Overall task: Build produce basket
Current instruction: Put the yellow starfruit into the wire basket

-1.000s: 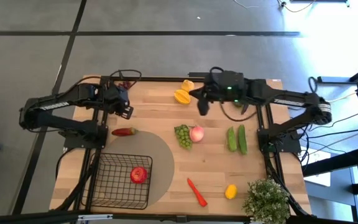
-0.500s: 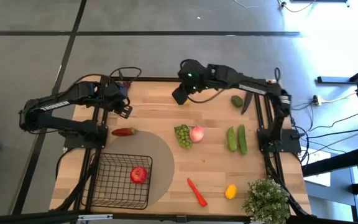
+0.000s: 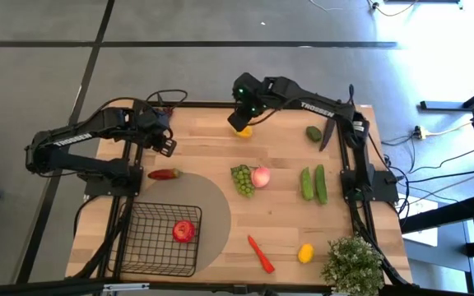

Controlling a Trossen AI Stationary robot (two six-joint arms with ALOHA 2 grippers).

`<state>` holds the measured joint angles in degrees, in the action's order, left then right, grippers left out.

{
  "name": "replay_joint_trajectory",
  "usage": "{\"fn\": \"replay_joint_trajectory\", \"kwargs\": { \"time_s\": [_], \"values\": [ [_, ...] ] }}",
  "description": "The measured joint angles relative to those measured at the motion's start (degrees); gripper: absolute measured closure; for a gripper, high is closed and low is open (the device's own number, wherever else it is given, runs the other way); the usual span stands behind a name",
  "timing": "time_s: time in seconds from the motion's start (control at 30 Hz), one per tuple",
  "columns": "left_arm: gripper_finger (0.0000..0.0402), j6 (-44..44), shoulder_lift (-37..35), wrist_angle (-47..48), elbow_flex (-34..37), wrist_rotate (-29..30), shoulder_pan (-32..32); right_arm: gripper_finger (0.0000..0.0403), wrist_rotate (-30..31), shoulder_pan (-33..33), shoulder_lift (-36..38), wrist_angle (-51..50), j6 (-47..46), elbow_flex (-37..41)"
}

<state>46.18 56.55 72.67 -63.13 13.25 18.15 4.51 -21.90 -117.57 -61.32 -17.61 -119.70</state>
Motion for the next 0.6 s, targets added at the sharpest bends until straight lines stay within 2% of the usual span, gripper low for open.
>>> {"fn": "replay_joint_trajectory", "kwargs": {
  "time_s": [0.13, 0.4, 0.6],
  "values": [
    [0.0321, 0.5, 0.0, -0.8, 0.0, -1.0, 0.0, 0.0297, -0.6, -1.3, -2.7, -0.4, 4.1, 0.0],
    [0.0321, 3.2, 0.0, -1.7, 0.0, -1.0, 0.0, 0.0296, -16.0, -3.5, -9.2, -0.5, 11.9, 0.0],
    [0.0321, 3.2, 0.0, -1.7, 0.0, -1.0, 0.0, 0.0296, -16.1, -5.1, -11.8, -0.3, 12.0, 0.0]
  ]
}}
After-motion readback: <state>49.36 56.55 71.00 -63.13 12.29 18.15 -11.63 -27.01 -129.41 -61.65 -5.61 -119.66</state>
